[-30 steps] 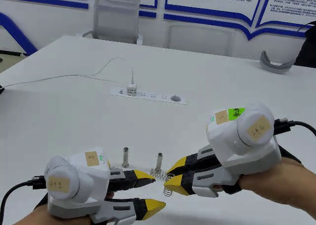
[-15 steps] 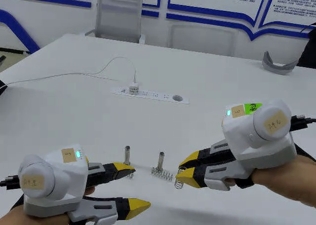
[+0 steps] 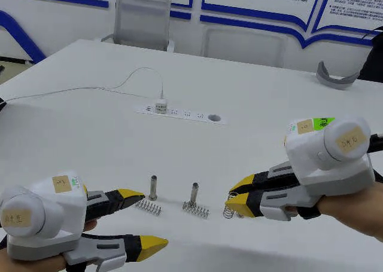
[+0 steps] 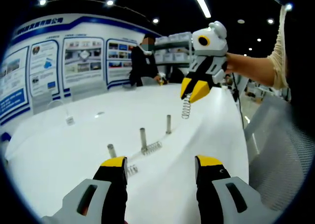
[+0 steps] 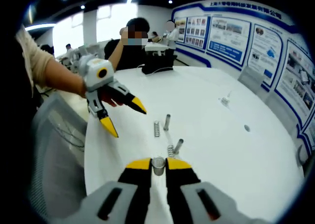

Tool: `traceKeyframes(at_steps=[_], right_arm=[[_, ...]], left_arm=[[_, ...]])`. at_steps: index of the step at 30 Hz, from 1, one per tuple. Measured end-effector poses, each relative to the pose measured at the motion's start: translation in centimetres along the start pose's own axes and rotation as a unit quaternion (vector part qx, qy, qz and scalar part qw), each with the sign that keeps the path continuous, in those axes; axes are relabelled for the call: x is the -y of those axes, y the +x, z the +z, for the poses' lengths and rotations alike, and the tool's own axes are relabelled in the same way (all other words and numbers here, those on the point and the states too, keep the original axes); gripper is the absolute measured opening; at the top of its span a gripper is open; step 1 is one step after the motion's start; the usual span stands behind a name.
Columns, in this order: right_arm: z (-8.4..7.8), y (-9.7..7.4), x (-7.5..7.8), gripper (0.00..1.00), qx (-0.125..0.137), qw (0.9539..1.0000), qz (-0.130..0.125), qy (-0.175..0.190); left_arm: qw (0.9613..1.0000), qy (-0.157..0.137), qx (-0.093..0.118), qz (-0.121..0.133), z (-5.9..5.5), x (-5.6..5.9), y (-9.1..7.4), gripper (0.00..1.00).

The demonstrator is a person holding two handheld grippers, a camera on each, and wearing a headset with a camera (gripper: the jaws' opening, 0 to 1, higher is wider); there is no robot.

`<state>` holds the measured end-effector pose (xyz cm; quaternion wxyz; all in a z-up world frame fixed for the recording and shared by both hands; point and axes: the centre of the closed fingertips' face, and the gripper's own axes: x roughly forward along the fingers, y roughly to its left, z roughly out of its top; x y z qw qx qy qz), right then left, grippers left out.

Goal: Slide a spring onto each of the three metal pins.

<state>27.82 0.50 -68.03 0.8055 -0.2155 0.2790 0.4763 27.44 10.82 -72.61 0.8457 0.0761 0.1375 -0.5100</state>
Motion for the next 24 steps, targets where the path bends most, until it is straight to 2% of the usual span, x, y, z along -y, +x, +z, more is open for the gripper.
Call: traceKeyframes(at_steps=[10, 16, 20, 24], right_arm=[[0.0, -1.0, 2.2, 0.12, 0.003, 0.9996, -0.027, 0.012], [0.3, -1.8, 4.4, 0.12, 0.005, 0.9985, -0.051, 0.018], [0.1, -1.7, 5.3, 0.12, 0.003, 0.9978, -0.061, 0.026], [-0.8, -1.3, 6.2, 0.12, -0.007, 0.9966, -0.073, 0.036]], left_arm=[[0.9999, 0.002, -0.01, 0.009, -0.8, -0.3, -0.4, 0.61], [0.9998, 0.002, -0.013, 0.012, -0.9, -0.4, -0.4, 0.63], [0.9998, 0.001, -0.014, 0.014, -1.0, -0.4, -0.5, 0.64], [0.9997, 0.0, -0.016, 0.016, -1.1, -0.5, -0.6, 0.65]])
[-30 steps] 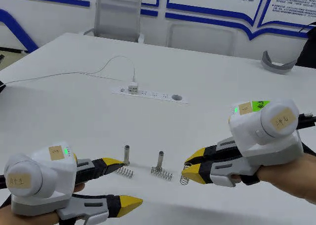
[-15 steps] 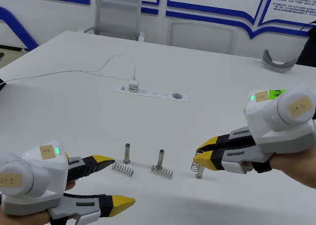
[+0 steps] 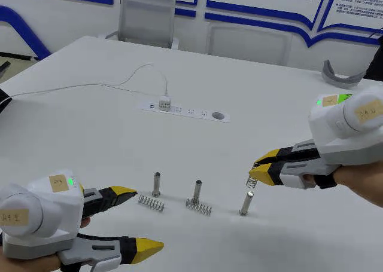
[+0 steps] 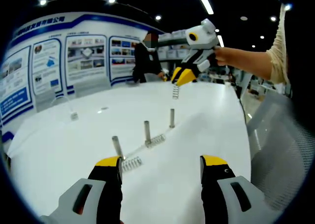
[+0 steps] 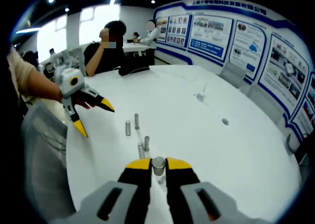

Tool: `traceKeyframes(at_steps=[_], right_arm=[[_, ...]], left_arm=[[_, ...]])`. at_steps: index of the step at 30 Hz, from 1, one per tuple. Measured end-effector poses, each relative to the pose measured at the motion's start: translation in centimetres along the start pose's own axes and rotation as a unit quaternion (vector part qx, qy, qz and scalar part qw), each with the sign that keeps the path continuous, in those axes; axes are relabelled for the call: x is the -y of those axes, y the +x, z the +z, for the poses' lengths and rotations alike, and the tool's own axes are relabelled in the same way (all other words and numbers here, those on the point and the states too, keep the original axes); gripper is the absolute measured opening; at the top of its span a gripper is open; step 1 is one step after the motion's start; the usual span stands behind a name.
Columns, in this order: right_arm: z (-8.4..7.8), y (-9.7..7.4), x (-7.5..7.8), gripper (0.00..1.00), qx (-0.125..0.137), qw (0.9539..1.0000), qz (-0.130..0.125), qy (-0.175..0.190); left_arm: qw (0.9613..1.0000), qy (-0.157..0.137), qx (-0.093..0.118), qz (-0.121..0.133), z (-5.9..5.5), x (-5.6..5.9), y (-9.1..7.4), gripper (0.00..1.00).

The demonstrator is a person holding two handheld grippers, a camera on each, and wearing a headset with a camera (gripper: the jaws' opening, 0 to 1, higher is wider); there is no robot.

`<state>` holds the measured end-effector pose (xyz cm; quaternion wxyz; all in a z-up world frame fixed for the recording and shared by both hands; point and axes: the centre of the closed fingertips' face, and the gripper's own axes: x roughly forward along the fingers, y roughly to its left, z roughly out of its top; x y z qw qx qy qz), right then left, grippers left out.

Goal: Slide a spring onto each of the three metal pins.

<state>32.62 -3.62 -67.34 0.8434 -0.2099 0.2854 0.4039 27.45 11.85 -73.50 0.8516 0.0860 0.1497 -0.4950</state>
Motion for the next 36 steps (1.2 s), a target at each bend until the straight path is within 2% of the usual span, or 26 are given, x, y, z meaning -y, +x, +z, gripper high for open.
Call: traceKeyframes(at_steps=[12, 36], right_arm=[[-2.1, 1.4, 1.0, 0.12, -0.009, 0.9995, -0.011, 0.028], [-3.6, 2.8, 1.3, 0.12, -0.015, 0.9987, -0.01, 0.048]], left_arm=[[1.0, -0.005, -0.004, 0.004, -0.3, -0.2, -0.2, 0.67], [0.9999, -0.008, -0.01, 0.002, -0.6, -0.2, -0.3, 0.66]])
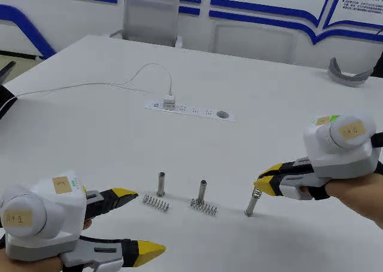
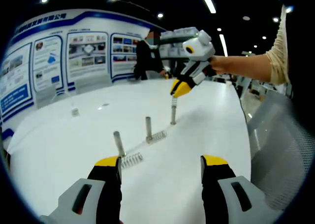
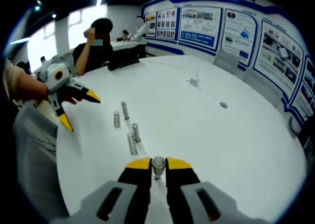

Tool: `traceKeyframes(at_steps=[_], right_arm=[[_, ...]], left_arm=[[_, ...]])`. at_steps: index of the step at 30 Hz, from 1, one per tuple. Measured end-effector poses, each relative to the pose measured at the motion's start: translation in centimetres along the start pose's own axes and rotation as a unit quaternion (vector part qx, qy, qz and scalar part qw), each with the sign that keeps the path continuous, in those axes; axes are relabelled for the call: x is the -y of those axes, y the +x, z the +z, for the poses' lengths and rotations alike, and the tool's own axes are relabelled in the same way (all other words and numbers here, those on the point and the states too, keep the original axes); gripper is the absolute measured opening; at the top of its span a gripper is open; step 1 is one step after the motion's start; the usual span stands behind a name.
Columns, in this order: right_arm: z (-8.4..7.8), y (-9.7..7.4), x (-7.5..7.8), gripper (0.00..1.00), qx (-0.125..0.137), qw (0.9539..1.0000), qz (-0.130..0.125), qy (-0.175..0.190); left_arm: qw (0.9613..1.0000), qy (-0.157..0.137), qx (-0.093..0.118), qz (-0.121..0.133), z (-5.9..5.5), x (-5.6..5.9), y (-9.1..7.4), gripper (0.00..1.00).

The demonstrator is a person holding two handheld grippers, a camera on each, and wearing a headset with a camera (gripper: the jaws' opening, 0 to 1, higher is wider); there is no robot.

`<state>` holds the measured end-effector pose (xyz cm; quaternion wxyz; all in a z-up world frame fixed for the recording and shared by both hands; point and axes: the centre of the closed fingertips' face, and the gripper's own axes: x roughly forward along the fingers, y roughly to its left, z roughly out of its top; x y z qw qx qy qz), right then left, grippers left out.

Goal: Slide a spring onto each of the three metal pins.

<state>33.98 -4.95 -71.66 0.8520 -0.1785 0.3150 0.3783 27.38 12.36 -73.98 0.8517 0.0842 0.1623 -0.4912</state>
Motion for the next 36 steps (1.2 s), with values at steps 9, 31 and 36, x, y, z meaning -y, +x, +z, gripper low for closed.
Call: traceKeyframes(at_steps=[9, 31, 36], right_arm=[[-0.8, 1.0, -0.1, 0.12, -0.002, 1.0, 0.002, 0.004], [-2.2, 2.8, 0.4, 0.12, -0.008, 0.9998, -0.006, 0.019], [-2.6, 3.1, 0.2, 0.12, -0.012, 0.9996, -0.005, 0.023]], left_arm=[[1.0, 0.001, -0.003, 0.002, -0.1, 0.1, 0.0, 0.66], [1.0, -0.002, -0.003, 0.006, -0.3, 0.0, -0.1, 0.66], [1.0, -0.003, -0.003, 0.005, -0.4, 0.0, -0.1, 0.66]])
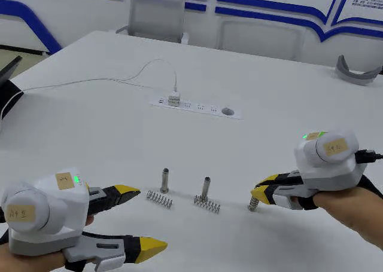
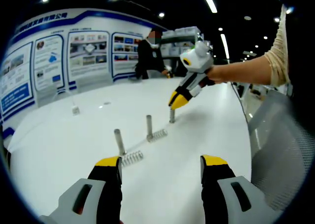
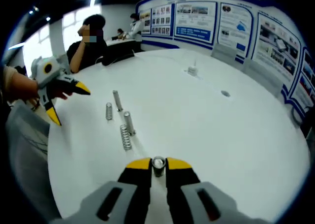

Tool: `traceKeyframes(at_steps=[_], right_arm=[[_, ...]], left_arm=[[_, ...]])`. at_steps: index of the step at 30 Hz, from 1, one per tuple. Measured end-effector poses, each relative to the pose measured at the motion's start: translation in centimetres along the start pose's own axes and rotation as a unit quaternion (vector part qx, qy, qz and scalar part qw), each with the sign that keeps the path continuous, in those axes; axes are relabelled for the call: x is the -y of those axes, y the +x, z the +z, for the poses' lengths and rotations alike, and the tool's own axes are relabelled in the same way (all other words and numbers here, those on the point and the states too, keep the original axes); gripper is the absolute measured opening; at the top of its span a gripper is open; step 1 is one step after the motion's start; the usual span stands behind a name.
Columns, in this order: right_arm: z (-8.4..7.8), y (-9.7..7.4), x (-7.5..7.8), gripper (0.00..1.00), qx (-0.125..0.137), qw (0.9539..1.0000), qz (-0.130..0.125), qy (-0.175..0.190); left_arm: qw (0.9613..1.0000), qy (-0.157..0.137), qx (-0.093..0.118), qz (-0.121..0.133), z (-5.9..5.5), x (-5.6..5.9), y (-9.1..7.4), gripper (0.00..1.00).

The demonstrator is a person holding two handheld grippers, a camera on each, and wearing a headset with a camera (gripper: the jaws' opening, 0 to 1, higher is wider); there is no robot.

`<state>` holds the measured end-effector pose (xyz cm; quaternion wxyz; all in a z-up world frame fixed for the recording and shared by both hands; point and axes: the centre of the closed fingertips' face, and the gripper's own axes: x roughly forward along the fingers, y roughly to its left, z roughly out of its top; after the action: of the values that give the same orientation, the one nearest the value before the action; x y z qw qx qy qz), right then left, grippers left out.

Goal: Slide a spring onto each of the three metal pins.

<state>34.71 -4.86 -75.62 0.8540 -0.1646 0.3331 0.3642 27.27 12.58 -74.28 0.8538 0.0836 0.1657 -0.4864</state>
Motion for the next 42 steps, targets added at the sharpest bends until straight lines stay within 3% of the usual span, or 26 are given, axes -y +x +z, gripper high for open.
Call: traceKeyframes(at_steps=[20, 31, 42], right_arm=[[-0.6, 0.4, 0.0, 0.13, -0.005, 1.0, -0.002, 0.002], [-0.8, -0.5, -0.2, 0.18, 0.001, 1.0, -0.008, -0.004], [-2.0, -1.0, -1.4, 0.18, -0.001, 1.0, -0.006, 0.003]], left_arm=[[1.0, -0.001, 0.002, -0.001, 0.1, -0.2, 0.0, 0.66], [1.0, 0.002, 0.001, -0.003, 0.3, 0.1, 0.2, 0.66], [1.0, 0.003, 0.003, -0.006, 0.4, 0.4, 0.4, 0.66]])
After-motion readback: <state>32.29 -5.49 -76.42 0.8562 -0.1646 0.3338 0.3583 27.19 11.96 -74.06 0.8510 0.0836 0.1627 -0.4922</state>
